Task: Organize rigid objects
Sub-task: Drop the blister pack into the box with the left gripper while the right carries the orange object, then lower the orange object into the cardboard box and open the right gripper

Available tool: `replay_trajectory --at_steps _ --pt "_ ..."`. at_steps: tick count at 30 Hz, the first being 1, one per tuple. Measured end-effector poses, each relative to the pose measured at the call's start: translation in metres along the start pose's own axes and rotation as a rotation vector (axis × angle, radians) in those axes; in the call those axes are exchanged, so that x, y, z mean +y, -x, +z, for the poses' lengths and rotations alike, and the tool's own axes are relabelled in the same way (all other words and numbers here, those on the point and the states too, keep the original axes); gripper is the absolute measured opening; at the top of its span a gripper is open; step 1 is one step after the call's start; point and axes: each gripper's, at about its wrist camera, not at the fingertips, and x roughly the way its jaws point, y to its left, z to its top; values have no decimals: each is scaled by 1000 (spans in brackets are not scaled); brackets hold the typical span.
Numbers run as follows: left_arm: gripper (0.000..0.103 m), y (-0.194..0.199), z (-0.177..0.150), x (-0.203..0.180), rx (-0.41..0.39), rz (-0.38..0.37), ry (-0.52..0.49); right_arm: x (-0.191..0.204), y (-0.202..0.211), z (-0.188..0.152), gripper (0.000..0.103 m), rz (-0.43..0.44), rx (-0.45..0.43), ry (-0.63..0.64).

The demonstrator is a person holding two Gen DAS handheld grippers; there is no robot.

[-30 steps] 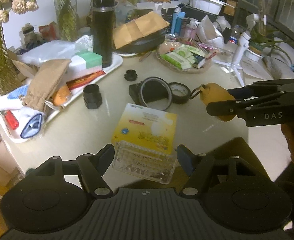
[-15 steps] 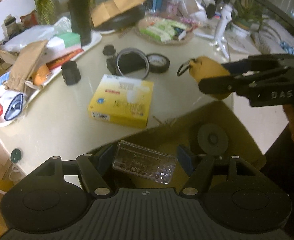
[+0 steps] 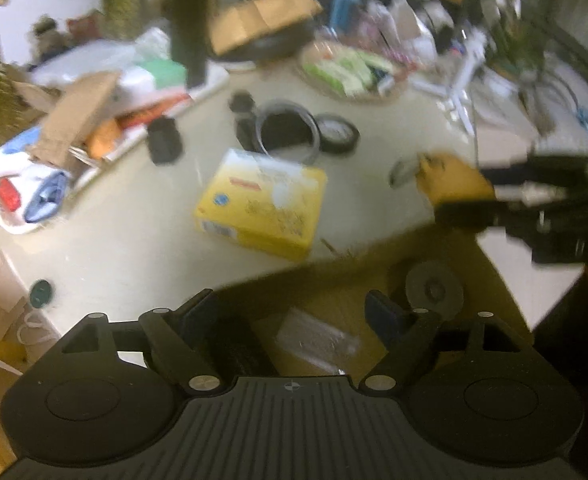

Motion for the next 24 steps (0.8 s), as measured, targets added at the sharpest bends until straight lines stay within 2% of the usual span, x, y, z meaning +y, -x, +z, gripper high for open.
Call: replay_trajectory --at_steps 4,8,17,24 --pt "81 13 2 5 -82 45 40 4 -1 -2 65 9 12 19" --pt "81 18 4 8 -128 106 55 12 -3 -6 65 39 32 47" --pt "81 19 7 22 -140 143 131 57 -13 -25 65 208 144 221" --pt "81 18 6 23 -137 156 134 72 -19 -33 65 247 199 282"
